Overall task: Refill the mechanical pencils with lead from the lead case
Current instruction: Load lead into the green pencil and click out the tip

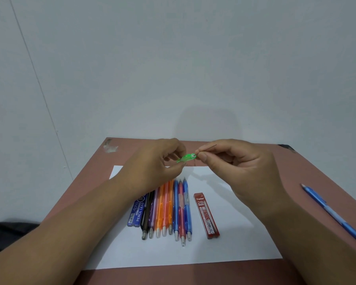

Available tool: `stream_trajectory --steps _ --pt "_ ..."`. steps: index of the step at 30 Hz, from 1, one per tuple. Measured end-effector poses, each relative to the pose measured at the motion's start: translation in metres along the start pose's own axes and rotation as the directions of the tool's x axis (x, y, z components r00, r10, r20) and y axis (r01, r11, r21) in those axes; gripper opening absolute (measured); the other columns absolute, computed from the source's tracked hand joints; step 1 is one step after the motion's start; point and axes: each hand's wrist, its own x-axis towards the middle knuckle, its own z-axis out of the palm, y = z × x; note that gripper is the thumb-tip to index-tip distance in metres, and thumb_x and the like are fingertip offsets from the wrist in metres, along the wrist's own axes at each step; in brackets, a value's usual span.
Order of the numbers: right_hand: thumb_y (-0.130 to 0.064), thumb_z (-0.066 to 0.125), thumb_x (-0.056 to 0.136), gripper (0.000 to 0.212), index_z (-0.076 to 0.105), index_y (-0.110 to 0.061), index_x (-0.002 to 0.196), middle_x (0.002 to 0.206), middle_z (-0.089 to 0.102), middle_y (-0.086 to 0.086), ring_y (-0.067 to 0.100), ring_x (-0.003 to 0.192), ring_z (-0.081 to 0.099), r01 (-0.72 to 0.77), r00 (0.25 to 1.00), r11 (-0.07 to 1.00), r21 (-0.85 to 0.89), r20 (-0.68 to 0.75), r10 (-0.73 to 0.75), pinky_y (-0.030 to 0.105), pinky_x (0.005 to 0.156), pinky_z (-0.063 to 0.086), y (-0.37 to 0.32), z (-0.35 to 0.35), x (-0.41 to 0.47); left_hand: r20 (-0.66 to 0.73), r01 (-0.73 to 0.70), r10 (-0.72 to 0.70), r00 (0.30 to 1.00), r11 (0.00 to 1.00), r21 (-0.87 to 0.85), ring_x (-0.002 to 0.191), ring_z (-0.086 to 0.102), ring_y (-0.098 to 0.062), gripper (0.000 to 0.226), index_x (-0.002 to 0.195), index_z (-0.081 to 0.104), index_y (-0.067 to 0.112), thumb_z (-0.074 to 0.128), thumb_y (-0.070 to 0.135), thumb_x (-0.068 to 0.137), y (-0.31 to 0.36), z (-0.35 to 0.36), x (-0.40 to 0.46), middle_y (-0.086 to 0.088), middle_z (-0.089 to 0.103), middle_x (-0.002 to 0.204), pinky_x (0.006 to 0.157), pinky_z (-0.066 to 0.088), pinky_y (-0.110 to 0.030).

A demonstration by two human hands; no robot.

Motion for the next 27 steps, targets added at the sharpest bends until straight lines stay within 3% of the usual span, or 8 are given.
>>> stream_trajectory --steps 12,27 --pt "-0.005 0.076 0.087 0.022 0.077 -0.025 0.095 0.091 0.078 -0.010 0.012 0.088 0.075 0.022 1.000 1.000 -0.008 -0.007 -0.022 0.020 0.078 0.058 0.0015 -0.0004 -0.0003 -0.005 -0.017 0.016 1.000 1.000 -0.004 0.087 0.064 -0.001 0.016 0.098 0.064 0.033 0.075 0.028 0.087 -0.0005 0.0001 -0.0005 0.026 0.062 0.087 0.076 0.060 -0.032" --pt "-0.007 0.078 0.085 0.018 0.079 -0.021 0.097 0.092 0.076 -0.014 0.001 0.087 0.072 0.023 1.000 0.994 -0.110 0.011 -0.022 0.010 0.076 0.054 0.0026 -0.0007 0.0006 0.003 -0.047 0.047 0.999 0.998 -0.029 0.088 0.065 -0.001 0.013 0.094 0.060 0.039 0.071 0.037 0.087 0.0004 0.0016 -0.0003 0.024 0.064 0.087 0.076 0.059 -0.030"
